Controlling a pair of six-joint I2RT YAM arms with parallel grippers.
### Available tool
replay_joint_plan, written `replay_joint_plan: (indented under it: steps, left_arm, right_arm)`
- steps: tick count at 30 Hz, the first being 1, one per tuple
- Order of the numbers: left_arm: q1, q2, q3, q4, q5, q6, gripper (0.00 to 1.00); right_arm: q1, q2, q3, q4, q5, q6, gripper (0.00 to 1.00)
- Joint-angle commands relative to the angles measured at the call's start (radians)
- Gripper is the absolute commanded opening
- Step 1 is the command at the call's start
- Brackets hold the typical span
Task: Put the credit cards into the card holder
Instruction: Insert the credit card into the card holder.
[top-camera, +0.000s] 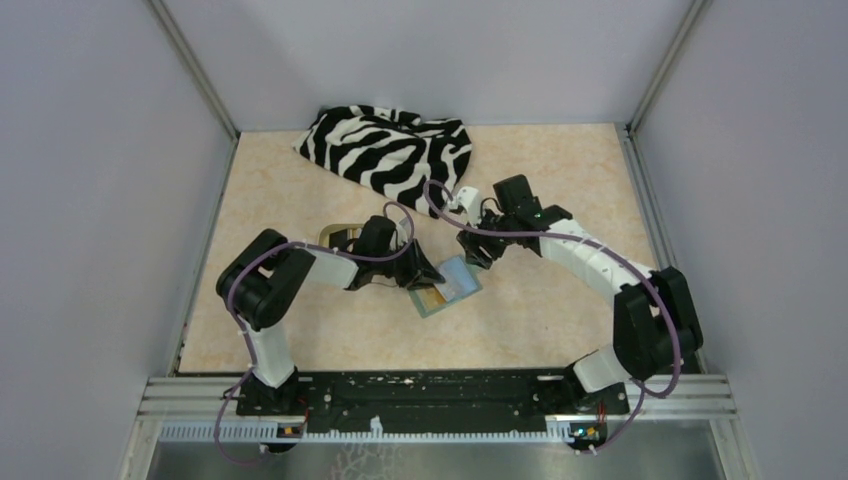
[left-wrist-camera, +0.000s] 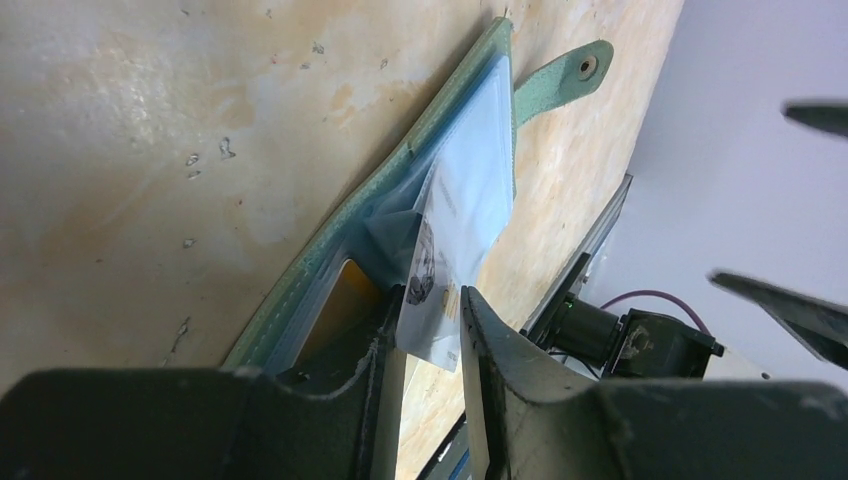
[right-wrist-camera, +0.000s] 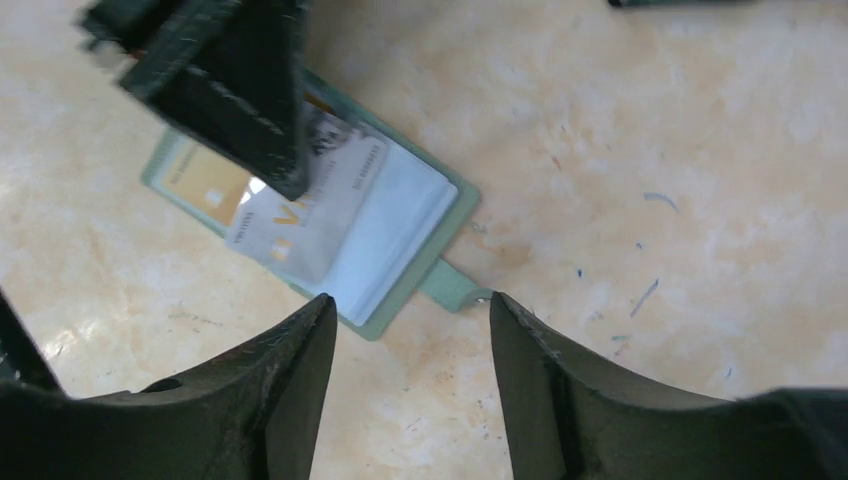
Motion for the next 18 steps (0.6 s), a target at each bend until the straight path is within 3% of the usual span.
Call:
replay_joint_plan:
  steps: [1,2,4,7,13,18]
  left_arm:
    - [0.013,0.006,-0.008,-0.114,-0.050,0.060,0.33]
    - [0.013,0.010,-0.008,-0.113,-0.047,0.060,0.34]
    - [0.013,0.014,-0.008,-0.109,-0.043,0.061,0.34]
    - [0.014,0.016,-0.005,-0.109,-0.040,0.064,0.33]
    - [0.017,0.020,-0.009,-0.106,-0.038,0.068,0.34]
    - [0.018,0.024,-0.013,-0.095,-0.032,0.070,0.34]
  right_arm:
    - [0.061,-0.108,-0.049,0.072,-0.223,-0.097,0.53]
    - [0.086,-0.125,-0.067,0.084,-0.260,-0.131,0.48]
    - [0.140,-0.150,-0.102,0.089,-0.343,-0.251,0.29]
    - [0.224,-0.156,-0.150,0.048,-0.405,-0.538,0.11]
    - [0.378,-0.038,-0.146,0.171,-0.174,-0.542,0.04]
    - [0.422,0.028,-0.142,0.271,-0.015,-0.482,0.02]
